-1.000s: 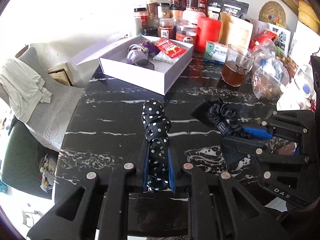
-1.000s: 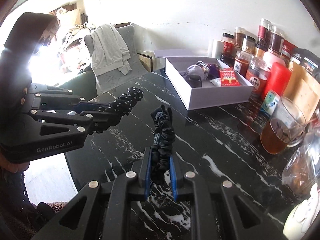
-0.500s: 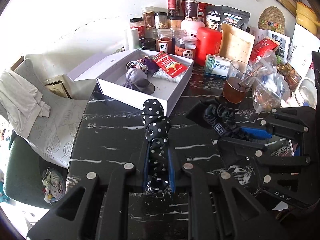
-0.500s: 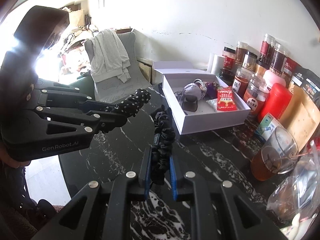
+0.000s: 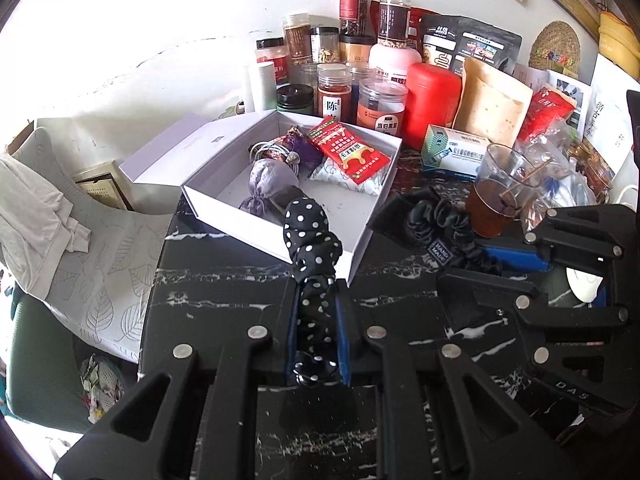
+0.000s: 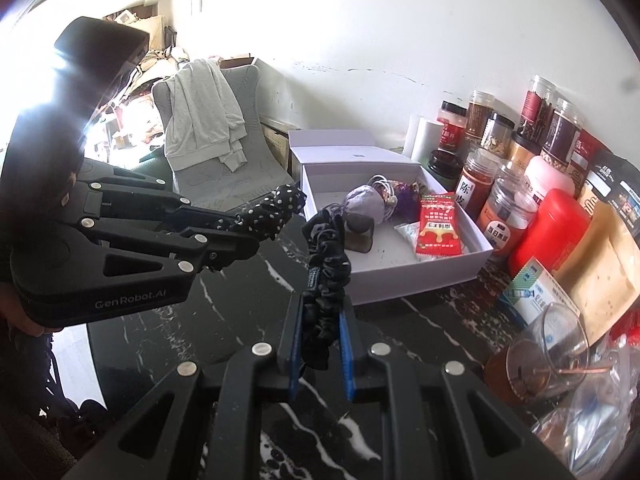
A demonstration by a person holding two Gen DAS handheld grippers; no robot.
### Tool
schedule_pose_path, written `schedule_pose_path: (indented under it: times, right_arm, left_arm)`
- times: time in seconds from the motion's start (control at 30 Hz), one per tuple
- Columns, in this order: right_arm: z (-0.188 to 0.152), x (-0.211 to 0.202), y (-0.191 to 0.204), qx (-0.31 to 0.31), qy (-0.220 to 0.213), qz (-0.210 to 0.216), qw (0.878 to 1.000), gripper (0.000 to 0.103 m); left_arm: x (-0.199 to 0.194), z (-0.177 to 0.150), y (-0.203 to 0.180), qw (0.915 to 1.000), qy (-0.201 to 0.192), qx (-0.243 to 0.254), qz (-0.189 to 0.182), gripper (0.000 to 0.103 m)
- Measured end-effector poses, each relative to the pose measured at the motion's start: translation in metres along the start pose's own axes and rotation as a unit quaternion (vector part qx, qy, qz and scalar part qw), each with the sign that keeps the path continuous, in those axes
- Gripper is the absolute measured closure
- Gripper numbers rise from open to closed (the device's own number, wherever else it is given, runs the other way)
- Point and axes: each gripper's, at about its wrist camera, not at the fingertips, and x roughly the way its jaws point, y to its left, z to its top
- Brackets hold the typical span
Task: Organize objects
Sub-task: 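Lift the polka-dot scrunchie with left tool while right tool lifts the black scrunchie toward the box, then lower both scrunchies into the box and open left and right tools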
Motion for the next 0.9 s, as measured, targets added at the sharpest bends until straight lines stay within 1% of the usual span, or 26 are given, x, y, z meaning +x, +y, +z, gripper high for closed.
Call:
schedule_pose_path:
  times: [0.27,0.53,0.9]
  right_arm:
    - [0.019,0.029,-0.026,0.008,0.002,-0.001,1.000,0.088]
    - [0.038,0.057,-0.052,0.012,0.004,-0.006,1.000,0.088]
    - [0.063,0.086,-0.085,0.020,-0.002,-0.024,1.000,0.088]
  left_arm:
    - [0.039,0.032,0.010,0.9999,0.009,0.006,-0.005,0.088]
    - [0.070,0.063,0.018,0.9999,0.005,0.013,-0.009,0.088]
    - [0.111,0.105,0.029,0.9993,0.008,0.031,-0.019,0.088]
